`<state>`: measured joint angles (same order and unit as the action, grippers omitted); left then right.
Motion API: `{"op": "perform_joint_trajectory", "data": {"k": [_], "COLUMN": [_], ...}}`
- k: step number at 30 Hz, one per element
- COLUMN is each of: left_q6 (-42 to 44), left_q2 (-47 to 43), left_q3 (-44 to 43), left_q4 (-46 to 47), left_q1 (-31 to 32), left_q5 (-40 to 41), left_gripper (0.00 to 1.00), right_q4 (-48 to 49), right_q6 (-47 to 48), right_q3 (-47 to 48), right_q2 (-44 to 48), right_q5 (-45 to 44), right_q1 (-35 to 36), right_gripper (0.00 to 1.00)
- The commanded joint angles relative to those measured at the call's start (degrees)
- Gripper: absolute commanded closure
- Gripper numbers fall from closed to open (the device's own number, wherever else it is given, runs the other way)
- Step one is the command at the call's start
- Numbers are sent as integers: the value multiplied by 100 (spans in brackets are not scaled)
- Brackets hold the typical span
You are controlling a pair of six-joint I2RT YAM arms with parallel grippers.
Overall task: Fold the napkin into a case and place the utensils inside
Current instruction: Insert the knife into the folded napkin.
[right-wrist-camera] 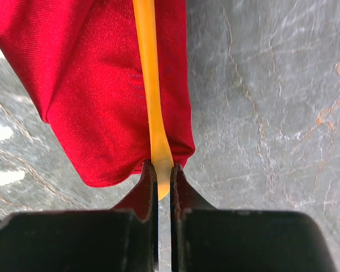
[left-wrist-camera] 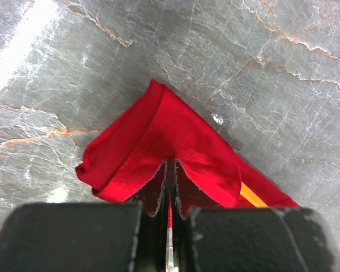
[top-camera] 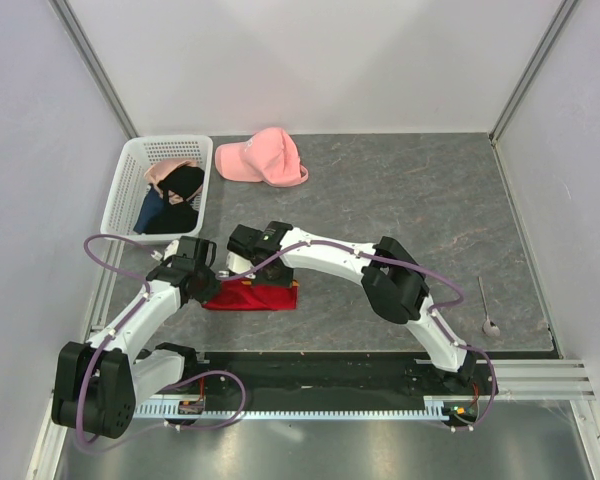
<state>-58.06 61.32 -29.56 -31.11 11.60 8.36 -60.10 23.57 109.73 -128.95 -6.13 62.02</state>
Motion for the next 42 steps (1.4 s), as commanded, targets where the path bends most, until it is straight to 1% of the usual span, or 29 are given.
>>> {"op": "perform_joint_trajectory", "data": {"k": [1, 5, 7, 12, 17, 23, 28, 37, 42], "left_q6": [-161, -135, -144, -232, -302, -364, -320, -293, -293], "left_q2": [-68, -85, -111, -375, -674, -516, -454, -489, -516], "left_q3": [56, 38, 38, -102, -138, 20, 100, 161, 188], "left_q4": [158, 150, 158, -131, -386, -396, -282, -237, -229], "left_q1": [-35, -35, -35, -35, -43, -61, -61, -61, -61], "left_q5": [-10, -36, -71, -80, 323, 368, 377, 342, 307], "left_gripper": [98, 98, 98, 98, 98, 98, 98, 98, 98], "right_q4": [51, 16, -72, -125, -195, -362, -459, -573, -609], "right_q6": [-195, -222, -221, -274, -301, -283, -318, -318, -353], "right_q3": [259, 22, 22, 39, 127, 189, 197, 294, 373], "right_q2": [-9, 211, 299, 344, 379, 405, 432, 511, 476], "right_q5": [165, -360, -398, -169, -134, -64, 164, 191, 384], "right_q1": [30, 30, 21, 30, 38, 65, 91, 82, 91], "right_gripper": [100, 100, 100, 100, 100, 100, 100, 100, 100]}}
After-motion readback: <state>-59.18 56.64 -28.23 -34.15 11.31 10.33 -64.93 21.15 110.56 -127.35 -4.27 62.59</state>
